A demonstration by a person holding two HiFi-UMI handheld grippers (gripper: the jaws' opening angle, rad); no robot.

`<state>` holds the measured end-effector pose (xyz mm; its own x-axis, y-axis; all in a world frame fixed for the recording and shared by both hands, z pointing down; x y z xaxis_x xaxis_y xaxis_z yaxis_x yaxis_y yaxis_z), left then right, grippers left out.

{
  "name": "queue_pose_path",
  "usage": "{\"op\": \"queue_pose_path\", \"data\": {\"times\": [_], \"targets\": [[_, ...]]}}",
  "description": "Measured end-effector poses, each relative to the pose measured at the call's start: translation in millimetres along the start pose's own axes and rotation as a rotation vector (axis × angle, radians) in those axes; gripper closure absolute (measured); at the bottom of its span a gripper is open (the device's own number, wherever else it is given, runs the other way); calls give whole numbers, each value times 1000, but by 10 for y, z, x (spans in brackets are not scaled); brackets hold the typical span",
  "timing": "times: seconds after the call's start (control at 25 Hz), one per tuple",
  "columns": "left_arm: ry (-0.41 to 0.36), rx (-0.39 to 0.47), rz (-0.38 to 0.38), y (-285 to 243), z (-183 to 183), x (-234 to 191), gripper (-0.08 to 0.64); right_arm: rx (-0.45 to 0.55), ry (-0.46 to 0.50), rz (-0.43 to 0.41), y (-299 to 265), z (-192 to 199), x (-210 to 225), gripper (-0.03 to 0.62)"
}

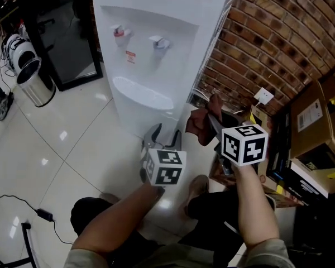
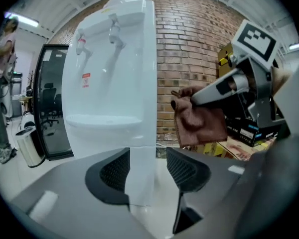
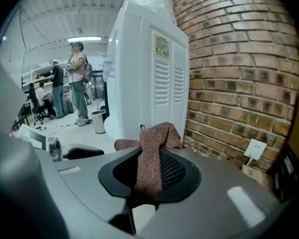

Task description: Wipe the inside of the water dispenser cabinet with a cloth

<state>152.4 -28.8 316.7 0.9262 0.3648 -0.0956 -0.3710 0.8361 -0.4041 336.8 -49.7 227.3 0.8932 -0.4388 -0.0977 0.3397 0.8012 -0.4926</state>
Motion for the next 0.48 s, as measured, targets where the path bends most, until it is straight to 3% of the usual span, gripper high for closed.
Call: {"op": "queue_pose_path", "data": {"times": [0.2, 0.32, 0.48], "targets": [[15, -54, -18, -324, 128, -1, 286, 41, 57, -31, -35, -80, 10, 503], [44, -61, -49, -458, 123, -25, 217, 39, 40, -53, -51, -47, 68, 503], [24, -71, -97, -555, 132, 7, 179, 44, 13, -62, -7, -8, 147, 502]]}}
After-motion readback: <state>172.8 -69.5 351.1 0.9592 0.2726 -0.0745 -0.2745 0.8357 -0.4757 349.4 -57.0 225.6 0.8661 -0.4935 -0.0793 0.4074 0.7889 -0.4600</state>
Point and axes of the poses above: the fingertips, and each gripper's own axes: y backward along the fingers, x to its right, z out of its underside, the point moved 10 cm from there along y, backward along the fingers, and after that the axes turned 6 degrees about y, right-handed, at the moved point
